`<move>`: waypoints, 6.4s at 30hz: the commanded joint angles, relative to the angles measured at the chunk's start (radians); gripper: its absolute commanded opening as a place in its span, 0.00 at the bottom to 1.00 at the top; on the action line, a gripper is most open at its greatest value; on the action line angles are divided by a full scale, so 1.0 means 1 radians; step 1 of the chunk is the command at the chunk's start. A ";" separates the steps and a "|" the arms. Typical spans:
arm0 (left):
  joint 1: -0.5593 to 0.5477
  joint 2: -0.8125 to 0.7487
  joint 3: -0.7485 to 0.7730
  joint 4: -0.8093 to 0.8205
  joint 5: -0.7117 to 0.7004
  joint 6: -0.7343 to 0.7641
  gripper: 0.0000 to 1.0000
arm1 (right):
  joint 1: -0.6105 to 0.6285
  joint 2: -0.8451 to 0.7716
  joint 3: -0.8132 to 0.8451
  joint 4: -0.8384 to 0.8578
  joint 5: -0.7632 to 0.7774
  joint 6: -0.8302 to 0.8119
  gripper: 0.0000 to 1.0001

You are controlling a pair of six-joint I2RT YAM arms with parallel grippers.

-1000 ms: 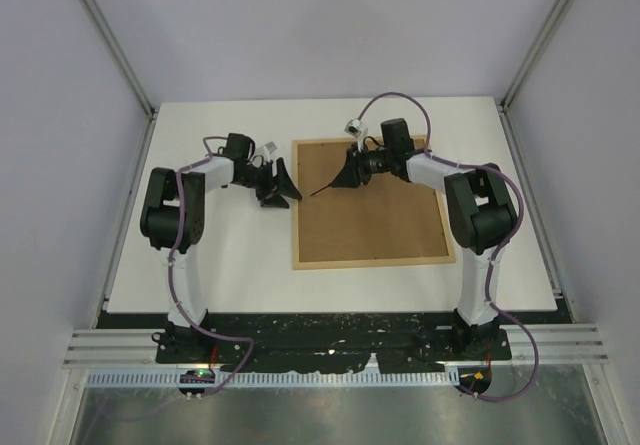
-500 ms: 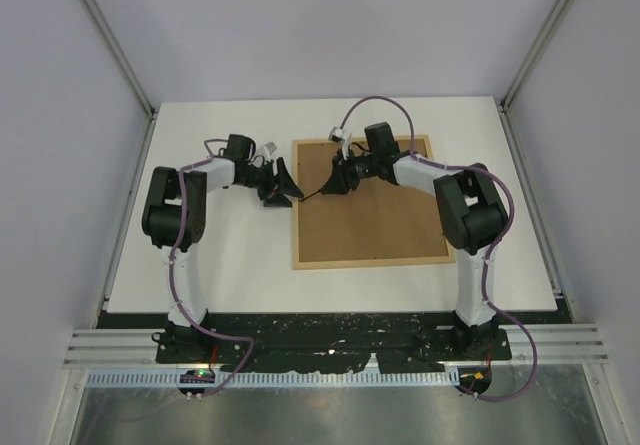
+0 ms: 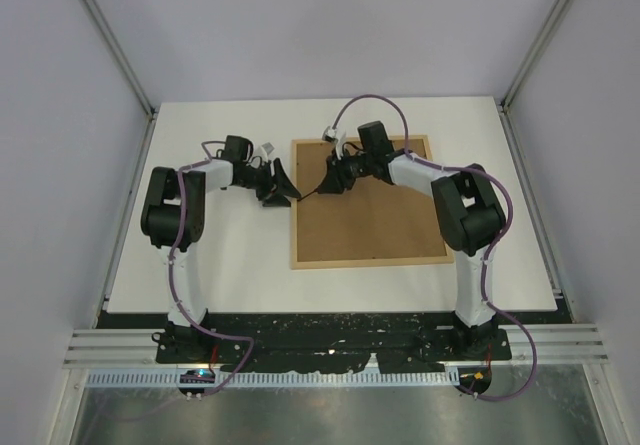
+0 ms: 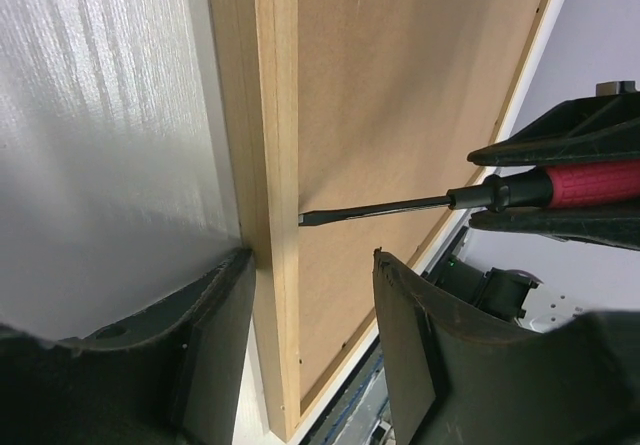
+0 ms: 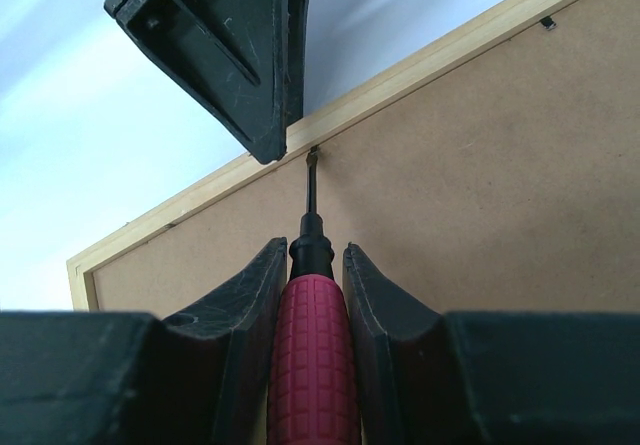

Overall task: Take the photo out of the frame
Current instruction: Release the photo frame item from the photo frame, then adjust the photo frame item on the photo frame, then adjust the screwdriver.

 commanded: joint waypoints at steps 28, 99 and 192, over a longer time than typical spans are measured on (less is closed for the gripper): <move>-0.028 -0.052 0.025 -0.114 -0.150 0.062 0.50 | -0.043 -0.198 0.100 -0.308 0.044 -0.055 0.08; -0.081 -0.034 0.102 -0.107 -0.170 0.008 0.00 | -0.185 -0.276 -0.233 -0.122 -0.088 0.018 0.08; -0.111 -0.163 0.139 -0.124 -0.105 0.057 0.36 | -0.169 -0.348 -0.163 -0.266 -0.068 -0.001 0.08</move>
